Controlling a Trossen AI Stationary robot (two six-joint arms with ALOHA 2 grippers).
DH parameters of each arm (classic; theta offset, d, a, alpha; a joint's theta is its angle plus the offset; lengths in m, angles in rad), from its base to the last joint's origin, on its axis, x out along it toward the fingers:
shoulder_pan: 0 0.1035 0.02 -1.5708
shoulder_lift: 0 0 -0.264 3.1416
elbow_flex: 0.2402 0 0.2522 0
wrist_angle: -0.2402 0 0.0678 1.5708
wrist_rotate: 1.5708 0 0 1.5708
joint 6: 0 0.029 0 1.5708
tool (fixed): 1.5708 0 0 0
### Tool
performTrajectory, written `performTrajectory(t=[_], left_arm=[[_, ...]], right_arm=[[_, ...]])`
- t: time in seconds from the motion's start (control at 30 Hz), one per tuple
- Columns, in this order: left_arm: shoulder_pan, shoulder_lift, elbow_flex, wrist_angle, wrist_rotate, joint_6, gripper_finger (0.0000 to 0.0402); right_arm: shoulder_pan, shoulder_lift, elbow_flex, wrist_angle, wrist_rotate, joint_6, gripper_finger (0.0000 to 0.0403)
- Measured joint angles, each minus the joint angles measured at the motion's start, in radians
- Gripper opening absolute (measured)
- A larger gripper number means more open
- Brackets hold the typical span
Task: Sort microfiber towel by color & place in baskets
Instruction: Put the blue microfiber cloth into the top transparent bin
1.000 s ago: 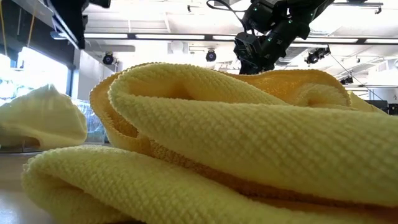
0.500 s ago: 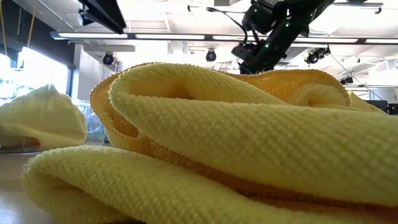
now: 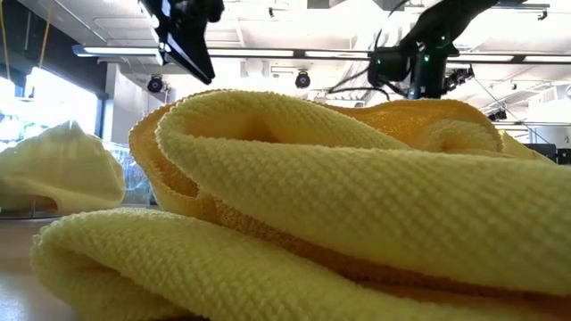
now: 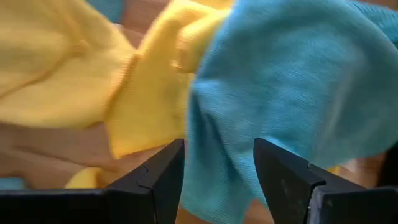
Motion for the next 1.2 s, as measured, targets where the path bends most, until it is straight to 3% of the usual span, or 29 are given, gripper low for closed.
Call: performTrajectory(t=[0.37, 0.6, 0.73, 0.97, 1.07, 1.2], left_arm=[[0.074, 0.033, 0.000, 0.137, 0.015, 0.102, 0.0090], [0.107, 0.028, 0.000, 0.139, 0.056, 0.103, 0.0090], [0.108, 0.028, 0.000, 0.139, 0.068, 0.105, 0.0090], [0.108, 0.028, 0.000, 0.146, 0.068, 0.128, 0.0090], [0.108, 0.028, 0.000, 0.177, 0.068, 0.137, 0.0090], [0.110, 0.028, 0.000, 0.235, 0.068, 0.138, 0.0090]], right_arm=[[-0.040, 0.124, 0.000, -0.044, -0.031, -0.015, 0.0189], [-0.040, 0.211, 0.000, -0.048, -0.025, -0.030, 0.0182], [-0.040, 0.233, 0.000, -0.061, -0.021, -0.042, 0.0140], [-0.036, 0.229, 0.000, -0.071, -0.038, -0.069, 0.0011], [-0.020, 0.200, 0.009, -0.080, -0.077, -0.074, 0.0018], [0.021, 0.123, 0.050, -0.108, -0.049, -0.058, 0.0008]])
